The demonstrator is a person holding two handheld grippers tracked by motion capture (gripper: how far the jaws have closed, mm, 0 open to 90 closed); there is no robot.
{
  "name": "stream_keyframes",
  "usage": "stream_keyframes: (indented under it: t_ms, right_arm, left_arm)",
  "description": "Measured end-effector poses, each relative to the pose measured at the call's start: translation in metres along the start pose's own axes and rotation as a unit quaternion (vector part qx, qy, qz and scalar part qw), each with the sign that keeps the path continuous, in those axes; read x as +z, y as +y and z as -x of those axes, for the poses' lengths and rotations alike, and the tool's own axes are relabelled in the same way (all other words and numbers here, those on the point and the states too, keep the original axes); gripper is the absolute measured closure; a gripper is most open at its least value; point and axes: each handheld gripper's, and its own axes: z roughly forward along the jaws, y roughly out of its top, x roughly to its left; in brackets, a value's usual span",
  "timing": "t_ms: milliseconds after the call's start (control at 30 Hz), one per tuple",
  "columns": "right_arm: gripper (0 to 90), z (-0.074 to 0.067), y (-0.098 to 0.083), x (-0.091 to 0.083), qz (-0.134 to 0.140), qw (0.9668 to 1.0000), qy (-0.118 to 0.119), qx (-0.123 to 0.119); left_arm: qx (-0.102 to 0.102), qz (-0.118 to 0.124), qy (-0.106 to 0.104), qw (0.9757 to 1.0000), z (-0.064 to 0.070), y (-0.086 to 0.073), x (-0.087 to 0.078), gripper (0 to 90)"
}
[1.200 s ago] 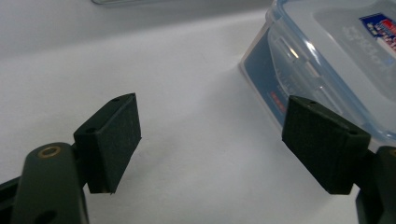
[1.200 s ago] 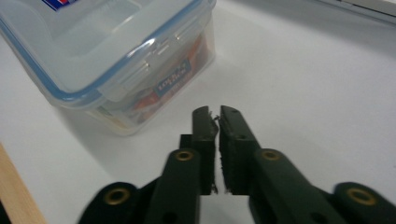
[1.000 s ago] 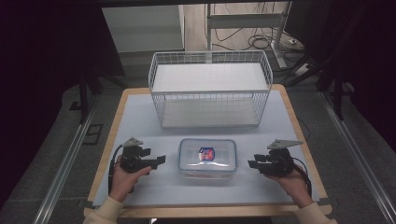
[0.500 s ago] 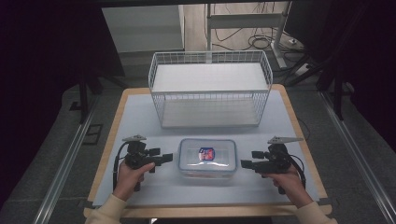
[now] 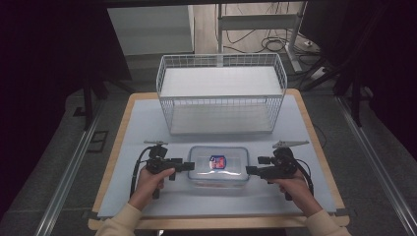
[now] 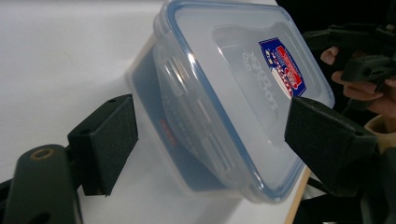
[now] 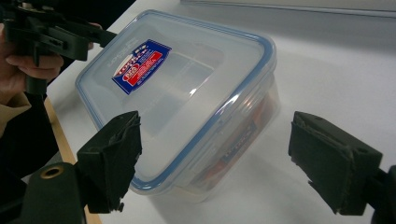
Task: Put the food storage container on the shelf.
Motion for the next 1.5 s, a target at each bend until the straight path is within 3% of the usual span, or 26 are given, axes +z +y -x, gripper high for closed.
stream_keyframes:
  t_ms: [33,367,667,967,1133,1200,1333,1433,1500]
  right_arm:
    - [17.2,0.0,0.0,0.0,0.0,1.0,0.0,0.0]
    - [17.5,0.002,-0.001,-0.001,-0.001,1.0,-0.004,-0.002]
    - [17.4,0.002,-0.002,0.006,-0.017,0.9998,0.0,0.009]
    - [17.8,0.008,0.003,0.025,-0.034,0.9976,0.022,0.057]
    - [18.0,0.009,0.005,0.032,-0.039,0.996,0.039,0.07]
    - [18.4,0.013,0.006,0.038,-0.045,0.9926,0.058,0.096]
    - [19.0,0.016,0.007,0.039,-0.047,0.9902,0.063,0.116]
    - [18.1,0.019,0.007,0.041,-0.061,0.9839,0.073,0.152]
    - [17.9,0.022,0.007,0.042,-0.066,0.9821,0.077,0.159]
  left_arm:
    - [-0.014,-0.009,-0.012,0.9998,-0.003,0.002,0.006,16.8]
    - [-0.027,-0.023,-0.043,0.9985,-0.008,0.004,0.021,19.6]
    - [-0.017,-0.021,-0.041,0.9988,-0.006,0.003,0.016,28.4]
    - [-0.02,-0.02,-0.043,0.9987,-0.006,0.001,0.015,30.1]
    - [-0.02,-0.018,-0.044,0.9987,-0.007,0.001,0.015,30.1]
    - [-0.019,-0.018,-0.043,0.9987,-0.006,0.001,0.015,30.1]
    - [-0.018,-0.017,-0.044,0.9987,-0.006,0.001,0.015,30.1]
    - [-0.018,-0.011,-0.04,0.999,-0.005,0.0,0.015,29.9]
    - [-0.018,-0.01,-0.04,0.999,-0.005,0.0,0.015,29.9]
